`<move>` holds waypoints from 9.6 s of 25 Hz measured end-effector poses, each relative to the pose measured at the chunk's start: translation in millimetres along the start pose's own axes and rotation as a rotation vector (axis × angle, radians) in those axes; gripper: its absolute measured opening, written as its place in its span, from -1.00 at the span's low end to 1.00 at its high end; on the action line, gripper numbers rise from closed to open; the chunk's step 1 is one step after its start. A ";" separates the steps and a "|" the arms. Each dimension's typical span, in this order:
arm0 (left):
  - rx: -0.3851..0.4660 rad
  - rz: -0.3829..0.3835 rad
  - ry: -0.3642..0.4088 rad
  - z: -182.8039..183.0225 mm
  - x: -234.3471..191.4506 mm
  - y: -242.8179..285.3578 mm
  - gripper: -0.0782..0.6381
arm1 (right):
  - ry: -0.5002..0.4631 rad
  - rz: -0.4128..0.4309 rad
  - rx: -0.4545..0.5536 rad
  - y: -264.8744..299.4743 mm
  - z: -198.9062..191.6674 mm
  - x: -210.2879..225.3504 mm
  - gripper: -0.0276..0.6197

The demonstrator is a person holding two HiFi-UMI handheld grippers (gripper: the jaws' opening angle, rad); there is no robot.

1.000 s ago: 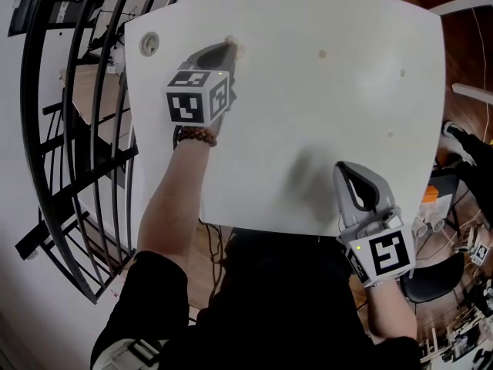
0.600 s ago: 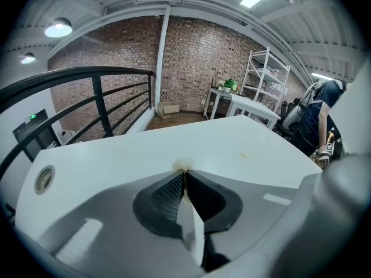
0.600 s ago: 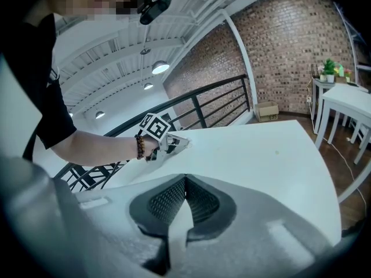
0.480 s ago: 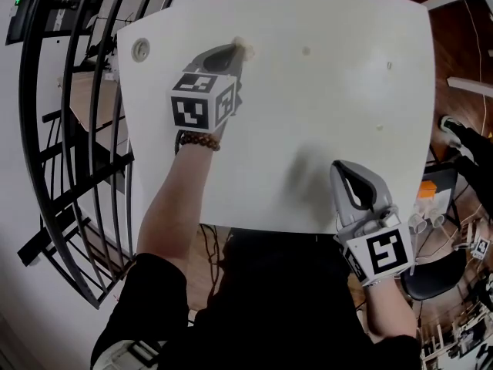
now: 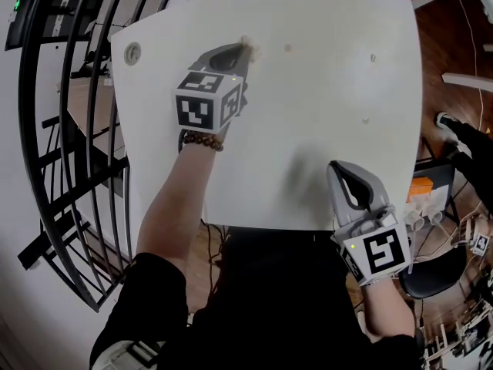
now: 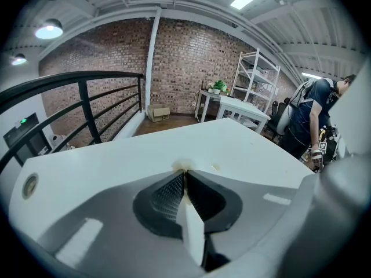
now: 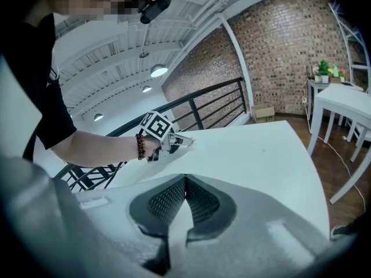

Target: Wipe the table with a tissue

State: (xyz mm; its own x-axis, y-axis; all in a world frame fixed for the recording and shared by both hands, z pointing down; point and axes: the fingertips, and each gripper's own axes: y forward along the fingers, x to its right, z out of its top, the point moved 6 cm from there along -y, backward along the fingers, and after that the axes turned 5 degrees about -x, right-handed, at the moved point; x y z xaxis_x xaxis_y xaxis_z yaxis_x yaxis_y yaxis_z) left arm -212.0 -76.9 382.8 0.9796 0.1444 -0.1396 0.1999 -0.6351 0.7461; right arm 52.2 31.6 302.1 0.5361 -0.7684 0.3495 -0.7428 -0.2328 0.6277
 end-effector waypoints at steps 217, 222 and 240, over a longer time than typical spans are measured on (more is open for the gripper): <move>-0.234 -0.341 0.238 -26.7 264.8 67.2 -0.69 | 0.193 -0.162 0.151 -114.0 -78.7 78.7 -0.95; -0.216 -0.358 0.214 -28.1 271.9 64.9 -0.69 | 0.184 -0.159 0.158 -119.6 -79.7 80.5 -0.95; -0.135 -0.361 0.193 -45.2 266.3 4.9 -0.69 | 0.116 -0.115 0.167 -117.6 -63.0 62.4 -0.95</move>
State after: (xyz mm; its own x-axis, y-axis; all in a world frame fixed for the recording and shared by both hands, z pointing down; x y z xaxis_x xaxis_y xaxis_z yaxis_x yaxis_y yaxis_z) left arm 49.0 -7.2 378.7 0.8232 0.4865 -0.2926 0.5124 -0.4147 0.7520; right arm 198.3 48.5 293.9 0.6565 -0.6598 0.3656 -0.7248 -0.4176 0.5479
